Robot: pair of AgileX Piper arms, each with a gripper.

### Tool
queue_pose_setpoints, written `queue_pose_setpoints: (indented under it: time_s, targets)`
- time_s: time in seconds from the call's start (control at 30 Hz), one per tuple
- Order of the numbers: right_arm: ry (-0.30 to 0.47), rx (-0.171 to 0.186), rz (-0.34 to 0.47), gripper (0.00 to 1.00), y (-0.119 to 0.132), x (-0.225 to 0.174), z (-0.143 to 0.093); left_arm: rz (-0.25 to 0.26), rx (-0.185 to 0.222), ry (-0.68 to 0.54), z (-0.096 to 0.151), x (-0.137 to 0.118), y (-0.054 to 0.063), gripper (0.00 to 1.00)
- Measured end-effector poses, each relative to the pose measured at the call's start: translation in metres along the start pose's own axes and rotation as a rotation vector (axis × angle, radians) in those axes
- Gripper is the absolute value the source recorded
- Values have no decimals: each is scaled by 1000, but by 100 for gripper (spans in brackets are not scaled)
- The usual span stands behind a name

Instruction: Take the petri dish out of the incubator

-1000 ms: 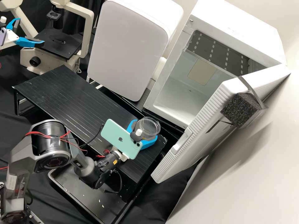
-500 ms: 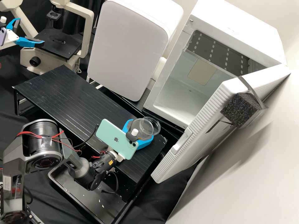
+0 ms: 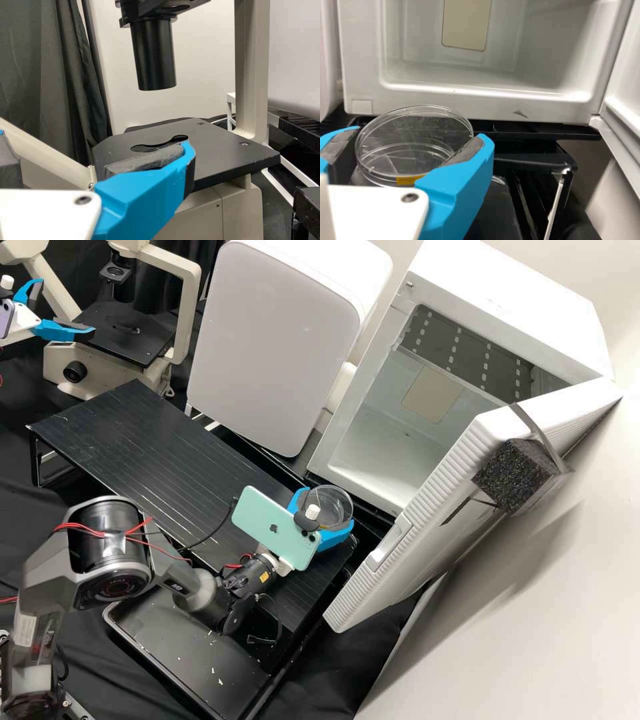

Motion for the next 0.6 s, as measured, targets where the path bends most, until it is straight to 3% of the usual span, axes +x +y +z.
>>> queue_pose_setpoints:
  time_s: [0.13, 0.6]
  targets:
    - [-4, 19, -21, 0, -2, 8, -2, 0, 0, 0, 0, 0, 0, 100]
    - [13, 10, -63, 0, -10, 14, -10, 0, 0, 0, 0, 0, 0, 100]
